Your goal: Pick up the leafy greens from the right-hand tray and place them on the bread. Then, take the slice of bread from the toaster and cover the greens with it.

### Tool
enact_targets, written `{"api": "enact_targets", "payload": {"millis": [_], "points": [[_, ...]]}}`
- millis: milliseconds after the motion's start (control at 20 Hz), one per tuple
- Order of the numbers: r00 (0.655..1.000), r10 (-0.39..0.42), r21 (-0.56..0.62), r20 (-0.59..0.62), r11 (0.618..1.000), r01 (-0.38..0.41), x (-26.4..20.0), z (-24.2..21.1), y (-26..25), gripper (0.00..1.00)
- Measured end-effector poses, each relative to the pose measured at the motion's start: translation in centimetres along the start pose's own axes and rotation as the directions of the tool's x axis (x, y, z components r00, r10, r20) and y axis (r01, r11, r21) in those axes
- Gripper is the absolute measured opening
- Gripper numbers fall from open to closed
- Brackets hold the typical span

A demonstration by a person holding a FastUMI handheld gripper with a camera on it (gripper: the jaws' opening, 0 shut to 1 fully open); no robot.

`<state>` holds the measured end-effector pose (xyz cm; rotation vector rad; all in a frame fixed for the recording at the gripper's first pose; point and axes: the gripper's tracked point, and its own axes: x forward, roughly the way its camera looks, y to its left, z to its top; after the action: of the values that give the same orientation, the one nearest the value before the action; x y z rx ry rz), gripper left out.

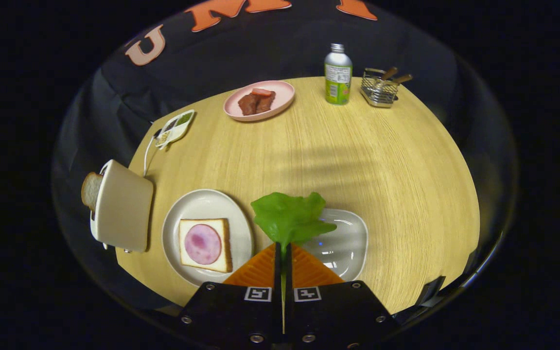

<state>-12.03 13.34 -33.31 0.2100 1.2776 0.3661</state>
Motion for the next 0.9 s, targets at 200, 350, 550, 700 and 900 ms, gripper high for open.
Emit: {"api": "enact_targets", "payload": {"millis": [200,350,550,700,900], "points": [[0.996,0.092,-0.062,-0.013,0.994,-0.092,-0.7,0.0,4.9,0.02],[0.989,0.146,-0.131,-0.035,0.980,-0.149,-0.5,-0.3,8.1,0.03],[0.979,0.186,-0.210,-0.085,0.957,-0.200,0.6,-1.8,12.0,0.03],[0.974,0.193,-0.219,-0.120,0.951,-0.216,2.1,-2.6,14.0,0.03],[0.976,0.153,-0.243,-0.154,0.952,-0.188,4.3,-3.7,14.2,0.04]]}}
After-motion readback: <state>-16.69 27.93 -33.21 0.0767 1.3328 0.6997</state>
